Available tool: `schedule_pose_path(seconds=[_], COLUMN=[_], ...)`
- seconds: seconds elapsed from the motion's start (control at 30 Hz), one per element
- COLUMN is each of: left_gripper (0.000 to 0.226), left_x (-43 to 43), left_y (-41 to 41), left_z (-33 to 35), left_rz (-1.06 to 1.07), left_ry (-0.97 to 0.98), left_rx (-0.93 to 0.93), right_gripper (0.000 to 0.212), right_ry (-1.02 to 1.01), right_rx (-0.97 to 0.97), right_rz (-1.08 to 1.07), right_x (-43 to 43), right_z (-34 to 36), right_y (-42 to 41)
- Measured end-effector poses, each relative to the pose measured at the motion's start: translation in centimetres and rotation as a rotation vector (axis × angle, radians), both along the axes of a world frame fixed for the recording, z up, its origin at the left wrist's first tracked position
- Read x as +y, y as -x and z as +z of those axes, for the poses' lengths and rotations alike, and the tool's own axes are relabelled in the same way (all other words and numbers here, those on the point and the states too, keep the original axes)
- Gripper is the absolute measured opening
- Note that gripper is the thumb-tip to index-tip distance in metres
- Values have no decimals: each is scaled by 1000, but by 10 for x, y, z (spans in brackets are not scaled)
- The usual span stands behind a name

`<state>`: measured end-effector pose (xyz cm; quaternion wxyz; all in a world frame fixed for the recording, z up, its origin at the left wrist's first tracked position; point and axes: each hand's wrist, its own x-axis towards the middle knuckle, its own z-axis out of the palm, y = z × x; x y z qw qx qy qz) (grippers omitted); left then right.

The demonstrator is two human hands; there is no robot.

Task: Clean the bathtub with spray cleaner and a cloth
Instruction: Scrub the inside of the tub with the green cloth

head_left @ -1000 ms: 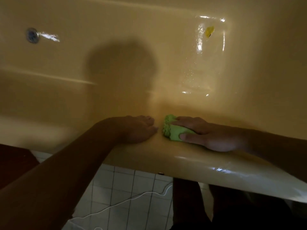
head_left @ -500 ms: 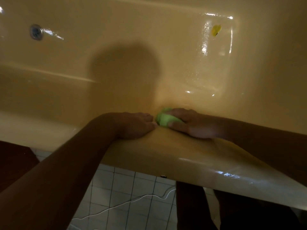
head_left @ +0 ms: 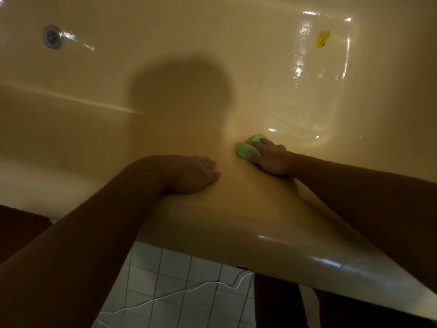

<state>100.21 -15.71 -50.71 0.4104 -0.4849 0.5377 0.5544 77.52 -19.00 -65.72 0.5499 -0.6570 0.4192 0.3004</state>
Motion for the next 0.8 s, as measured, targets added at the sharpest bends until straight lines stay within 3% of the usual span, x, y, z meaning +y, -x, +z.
schedule_pose_path(seconds=[0.1, 0.17, 0.3, 0.37, 0.47, 0.6, 0.67, 0.8], left_gripper=[52, 48, 51, 52, 53, 53, 55, 53], left_x=[1, 3, 5, 5, 5, 4, 2, 4], left_y=[-1, -7, -19, -19, -18, -16, -16, -25], left_z=[-5, -9, -10, -10, -13, -13, -8, 12], left_rz=[60, 96, 172, 185, 180, 154, 130, 95], left_ry=[12, 42, 68, 58, 51, 39, 38, 39], left_rx=[-10, -7, -66, -63, -78, -84, -93, -124], right_gripper=[59, 61, 51, 47, 42, 62, 62, 54], right_ry=[-47, -57, -137, -224, -155, 7, 21, -93], right_rx=[-120, -279, -401, -388, -304, -18, -38, -285], right_rz=[-36, -31, -51, -81, -63, 13, 22, -42], right_x=[7, 17, 23, 14, 4, -4, 1, 15], right_z=[37, 96, 181, 168, 91, -1, 3, 107], right_y=[-24, -14, 23, 24, 15, -10, -28, -26])
